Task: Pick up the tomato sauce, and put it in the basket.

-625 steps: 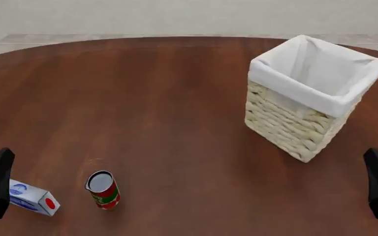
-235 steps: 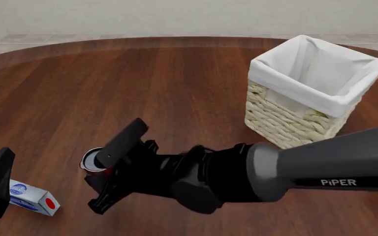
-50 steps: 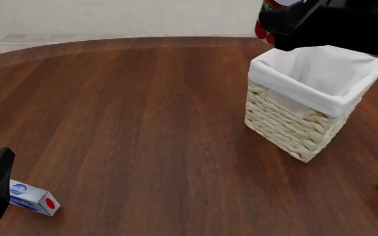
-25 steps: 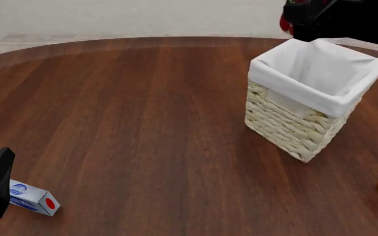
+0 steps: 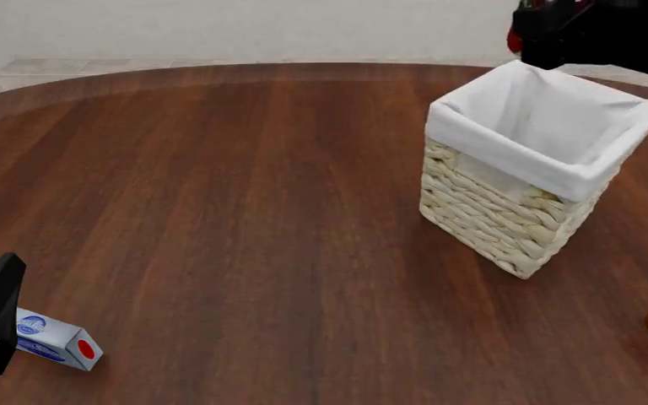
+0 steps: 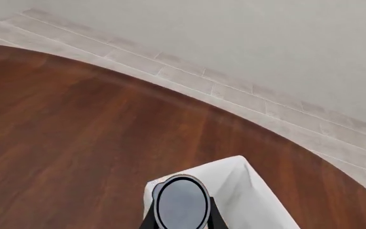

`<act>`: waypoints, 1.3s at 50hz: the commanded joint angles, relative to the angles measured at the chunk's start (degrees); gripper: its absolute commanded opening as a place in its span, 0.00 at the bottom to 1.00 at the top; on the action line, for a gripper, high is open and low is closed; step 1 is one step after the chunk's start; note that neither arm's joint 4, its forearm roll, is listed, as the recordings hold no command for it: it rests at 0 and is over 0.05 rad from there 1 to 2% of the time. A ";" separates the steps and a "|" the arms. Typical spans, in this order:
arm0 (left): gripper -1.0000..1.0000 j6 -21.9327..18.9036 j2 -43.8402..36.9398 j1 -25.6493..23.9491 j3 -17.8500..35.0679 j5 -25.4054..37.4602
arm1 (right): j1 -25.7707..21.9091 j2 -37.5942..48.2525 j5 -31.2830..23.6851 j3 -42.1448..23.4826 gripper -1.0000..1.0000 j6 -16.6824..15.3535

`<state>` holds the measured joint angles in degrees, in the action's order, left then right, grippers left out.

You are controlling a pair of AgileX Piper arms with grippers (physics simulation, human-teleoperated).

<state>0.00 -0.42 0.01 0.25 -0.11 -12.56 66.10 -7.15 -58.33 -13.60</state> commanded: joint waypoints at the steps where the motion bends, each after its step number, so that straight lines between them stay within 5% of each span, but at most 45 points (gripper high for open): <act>1: 1.00 0.00 0.00 0.02 0.00 0.00 | 2.74 1.72 2.01 0.56 0.00 0.96; 65: 1.00 0.00 0.00 0.00 0.00 0.00 | 14.39 18.79 10.00 -3.06 0.00 4.32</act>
<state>-0.01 -0.42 0.01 0.25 -0.11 0.18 82.14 1.92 -60.24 -10.74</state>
